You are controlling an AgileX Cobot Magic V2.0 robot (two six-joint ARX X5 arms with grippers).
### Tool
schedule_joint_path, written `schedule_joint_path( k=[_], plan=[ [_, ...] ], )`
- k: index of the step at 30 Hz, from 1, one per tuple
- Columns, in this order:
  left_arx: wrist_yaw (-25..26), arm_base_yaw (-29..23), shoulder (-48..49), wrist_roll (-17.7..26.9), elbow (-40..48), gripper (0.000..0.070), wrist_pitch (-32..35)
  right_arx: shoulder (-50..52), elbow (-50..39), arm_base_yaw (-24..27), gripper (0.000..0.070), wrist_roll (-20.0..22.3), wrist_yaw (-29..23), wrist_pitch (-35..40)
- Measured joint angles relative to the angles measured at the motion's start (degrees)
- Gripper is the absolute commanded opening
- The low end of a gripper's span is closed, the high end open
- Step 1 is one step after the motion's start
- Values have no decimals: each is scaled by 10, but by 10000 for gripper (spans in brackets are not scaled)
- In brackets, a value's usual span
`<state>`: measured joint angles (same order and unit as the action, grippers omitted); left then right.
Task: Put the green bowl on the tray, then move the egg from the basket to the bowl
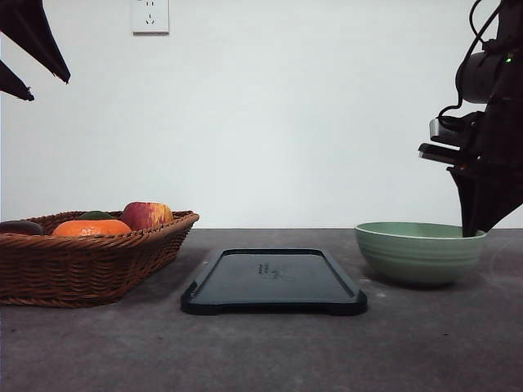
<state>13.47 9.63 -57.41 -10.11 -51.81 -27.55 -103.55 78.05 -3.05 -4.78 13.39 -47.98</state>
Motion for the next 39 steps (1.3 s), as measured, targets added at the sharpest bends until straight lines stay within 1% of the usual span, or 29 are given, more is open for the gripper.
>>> schedule_joint_path(
  k=[5,8,10,14,18,20,25,29,33,39],
  plan=[
    [0,0,0,0,0,310,0,0,73,-4,0,1,4,-81],
    [0,0,0,0,0,310,0,0,121,-16,0,1,25,-125],
    [0,0,0,0,0,310,0,0,148,-30,0,2,37,-135],
    [0,0,0,0,0,310,0,0,195,-69,0,2,46,-132],
    [0,0,0,0,0,310,0,0,216,-117,0,2,44,-112],
    [0,0,0,0,0,310,0,0,217,-144,0,2,37,-97],
    [0,0,0,0,0,310,-1,-15,218,-193,0,-2,15,-58],
    [0,0,0,0,0,310,-5,-47,219,-212,0,-5,6,-46],
    [0,0,0,0,0,310,-5,-81,219,-220,0,-9,-24,-37],
    [0,0,0,0,0,310,-6,-111,219,-220,0,-17,-29,-14]
  ],
)
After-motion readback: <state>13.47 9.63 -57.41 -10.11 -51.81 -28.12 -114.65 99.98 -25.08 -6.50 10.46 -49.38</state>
